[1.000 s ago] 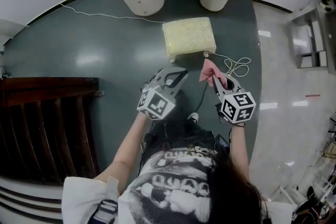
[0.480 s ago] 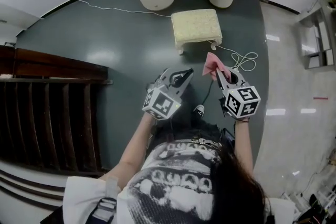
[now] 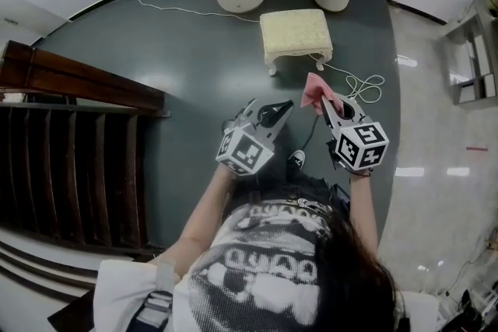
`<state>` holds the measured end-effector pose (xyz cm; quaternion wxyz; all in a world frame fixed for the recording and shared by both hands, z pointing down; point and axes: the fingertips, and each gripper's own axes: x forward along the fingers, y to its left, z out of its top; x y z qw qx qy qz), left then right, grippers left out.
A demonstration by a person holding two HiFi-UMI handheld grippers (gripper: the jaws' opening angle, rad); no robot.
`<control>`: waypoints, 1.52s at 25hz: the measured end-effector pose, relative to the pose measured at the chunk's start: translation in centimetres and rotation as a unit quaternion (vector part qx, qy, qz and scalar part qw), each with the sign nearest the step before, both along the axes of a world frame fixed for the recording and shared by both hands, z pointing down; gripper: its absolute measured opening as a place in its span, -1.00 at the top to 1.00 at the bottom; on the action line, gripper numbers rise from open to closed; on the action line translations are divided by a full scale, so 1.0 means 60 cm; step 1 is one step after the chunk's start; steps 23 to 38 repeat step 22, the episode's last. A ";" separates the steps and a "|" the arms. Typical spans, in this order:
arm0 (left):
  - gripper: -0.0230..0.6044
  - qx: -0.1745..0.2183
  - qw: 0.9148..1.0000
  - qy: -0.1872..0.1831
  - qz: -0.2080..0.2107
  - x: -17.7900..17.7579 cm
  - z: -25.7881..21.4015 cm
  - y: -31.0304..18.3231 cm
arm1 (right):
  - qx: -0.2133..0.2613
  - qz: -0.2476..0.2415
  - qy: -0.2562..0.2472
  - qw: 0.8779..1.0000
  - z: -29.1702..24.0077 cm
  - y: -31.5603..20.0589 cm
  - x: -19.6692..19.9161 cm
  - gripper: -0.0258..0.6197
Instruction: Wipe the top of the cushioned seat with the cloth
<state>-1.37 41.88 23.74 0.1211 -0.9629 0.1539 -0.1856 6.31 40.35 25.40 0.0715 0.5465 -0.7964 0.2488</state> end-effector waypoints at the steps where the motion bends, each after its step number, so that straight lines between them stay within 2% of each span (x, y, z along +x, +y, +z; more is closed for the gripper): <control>1: 0.90 0.002 1.000 0.000 -0.002 -0.002 0.001 0.004 | 0.001 -0.002 0.002 1.000 0.000 0.004 -0.002 0.88; 22: 0.90 0.009 1.000 0.005 0.006 0.013 -0.017 0.059 | 0.011 -0.009 0.014 1.000 -0.013 0.044 0.006 0.88; 38: 0.90 0.009 1.000 0.005 0.006 0.013 -0.017 0.059 | 0.011 -0.009 0.014 1.000 -0.013 0.044 0.006 0.88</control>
